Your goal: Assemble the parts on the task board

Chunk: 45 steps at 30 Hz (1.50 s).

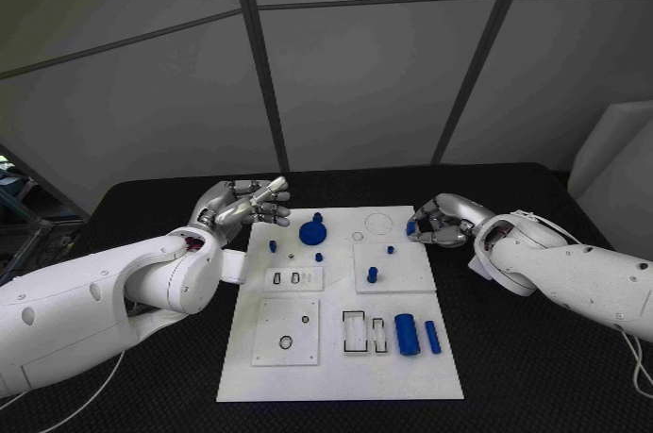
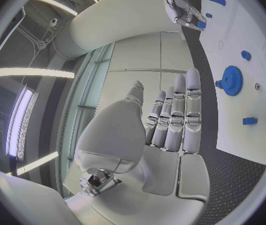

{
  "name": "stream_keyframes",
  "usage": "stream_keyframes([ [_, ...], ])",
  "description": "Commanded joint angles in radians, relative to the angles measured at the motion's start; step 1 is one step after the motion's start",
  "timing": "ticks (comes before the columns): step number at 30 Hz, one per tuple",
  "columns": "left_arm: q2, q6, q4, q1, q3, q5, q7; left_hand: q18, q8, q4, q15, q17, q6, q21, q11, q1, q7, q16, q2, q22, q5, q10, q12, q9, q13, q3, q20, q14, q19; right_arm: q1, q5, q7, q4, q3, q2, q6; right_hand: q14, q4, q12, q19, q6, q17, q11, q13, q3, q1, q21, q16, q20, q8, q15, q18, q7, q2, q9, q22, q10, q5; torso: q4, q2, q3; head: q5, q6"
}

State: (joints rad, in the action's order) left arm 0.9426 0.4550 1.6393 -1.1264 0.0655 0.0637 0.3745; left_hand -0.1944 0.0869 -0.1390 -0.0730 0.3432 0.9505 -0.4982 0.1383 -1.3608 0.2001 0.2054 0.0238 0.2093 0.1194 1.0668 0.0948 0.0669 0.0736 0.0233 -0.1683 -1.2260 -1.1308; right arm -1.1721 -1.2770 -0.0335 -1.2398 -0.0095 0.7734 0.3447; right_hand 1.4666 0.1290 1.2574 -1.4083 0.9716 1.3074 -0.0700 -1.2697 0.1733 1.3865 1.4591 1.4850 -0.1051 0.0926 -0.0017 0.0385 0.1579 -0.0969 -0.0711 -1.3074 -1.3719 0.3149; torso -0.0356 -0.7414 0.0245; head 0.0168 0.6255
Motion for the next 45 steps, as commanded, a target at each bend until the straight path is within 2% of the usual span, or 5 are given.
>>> stream_keyframes([
  [1,0.000,-0.011,0.001,-0.001,0.000,0.003,0.002,0.012,-0.004,0.005,0.001,0.001,0.005,-0.004,0.004,-0.005,0.003,-0.006,0.006,-0.002,0.005,0.005,-0.004,0.000,-0.001,0.001,0.002,-0.003,-0.004,-0.001,-0.004,0.002,0.001,0.000,-0.002,0.009,0.070,0.001,-0.006,0.002,-0.010,0.108,0.002,0.001,-0.005,-0.005,0.000,0.000,-0.001,-0.005,-0.003,0.012,0.000,-0.005,0.002,-0.048,0.008,-0.005,-0.0002,0.000,-0.0003,0.001,0.000],
  [20,0.001,-0.010,0.002,-0.001,0.000,0.003,0.001,0.012,-0.004,0.005,0.001,0.001,0.005,-0.004,0.004,-0.005,0.003,-0.006,0.006,-0.002,0.005,0.005,-0.004,0.000,-0.001,0.001,0.002,-0.003,-0.004,-0.001,-0.004,-0.003,-0.001,0.000,-0.003,0.019,0.070,0.002,0.002,0.000,0.003,0.109,0.003,-0.006,-0.006,-0.007,0.001,0.001,-0.002,0.008,-0.003,0.012,-0.002,0.000,-0.003,-0.051,0.002,-0.007,-0.0008,0.000,0.0005,0.004,-0.001],
  [26,0.000,-0.011,0.001,-0.001,0.000,0.003,0.001,0.012,-0.004,0.005,0.001,0.001,0.005,-0.004,0.004,-0.005,0.003,-0.006,0.006,-0.002,0.005,0.005,-0.004,0.000,-0.001,0.001,0.002,-0.003,-0.004,0.000,0.003,-0.008,0.001,0.000,-0.006,0.028,0.069,0.002,-0.024,0.005,-0.057,0.107,-0.006,0.017,-0.019,-0.009,-0.002,-0.002,-0.006,-0.013,0.003,0.013,0.008,-0.011,0.005,-0.045,0.022,-0.017,-0.0007,0.000,0.0006,0.002,-0.002],
  [40,-0.001,-0.011,0.001,-0.001,0.000,0.003,0.000,0.012,-0.004,0.005,0.001,0.001,0.005,-0.004,0.004,-0.005,0.003,-0.006,0.006,-0.002,0.005,0.005,-0.004,0.000,-0.001,0.001,0.002,-0.003,-0.004,0.000,0.007,-0.016,0.001,0.000,-0.010,0.032,0.070,0.002,-0.021,0.004,-0.065,0.109,-0.007,0.015,-0.022,-0.009,-0.002,-0.001,-0.008,-0.013,0.004,0.013,0.009,-0.011,0.004,-0.046,0.020,-0.027,-0.0007,0.000,0.0007,0.003,0.000],
  [45,-0.001,-0.011,0.000,-0.001,0.000,0.003,0.000,0.012,-0.004,0.005,0.001,0.001,0.005,-0.004,0.004,-0.005,0.003,-0.006,0.006,-0.002,0.005,0.005,-0.004,0.000,-0.001,0.001,0.002,-0.003,-0.004,0.000,0.008,-0.020,0.001,0.000,-0.010,0.030,0.071,0.001,-0.009,0.002,-0.042,0.112,-0.005,0.005,-0.022,-0.004,-0.001,0.001,-0.008,0.006,0.003,0.012,0.006,-0.002,-0.003,-0.049,0.012,-0.032,-0.0005,0.000,0.0005,0.004,0.000],
])
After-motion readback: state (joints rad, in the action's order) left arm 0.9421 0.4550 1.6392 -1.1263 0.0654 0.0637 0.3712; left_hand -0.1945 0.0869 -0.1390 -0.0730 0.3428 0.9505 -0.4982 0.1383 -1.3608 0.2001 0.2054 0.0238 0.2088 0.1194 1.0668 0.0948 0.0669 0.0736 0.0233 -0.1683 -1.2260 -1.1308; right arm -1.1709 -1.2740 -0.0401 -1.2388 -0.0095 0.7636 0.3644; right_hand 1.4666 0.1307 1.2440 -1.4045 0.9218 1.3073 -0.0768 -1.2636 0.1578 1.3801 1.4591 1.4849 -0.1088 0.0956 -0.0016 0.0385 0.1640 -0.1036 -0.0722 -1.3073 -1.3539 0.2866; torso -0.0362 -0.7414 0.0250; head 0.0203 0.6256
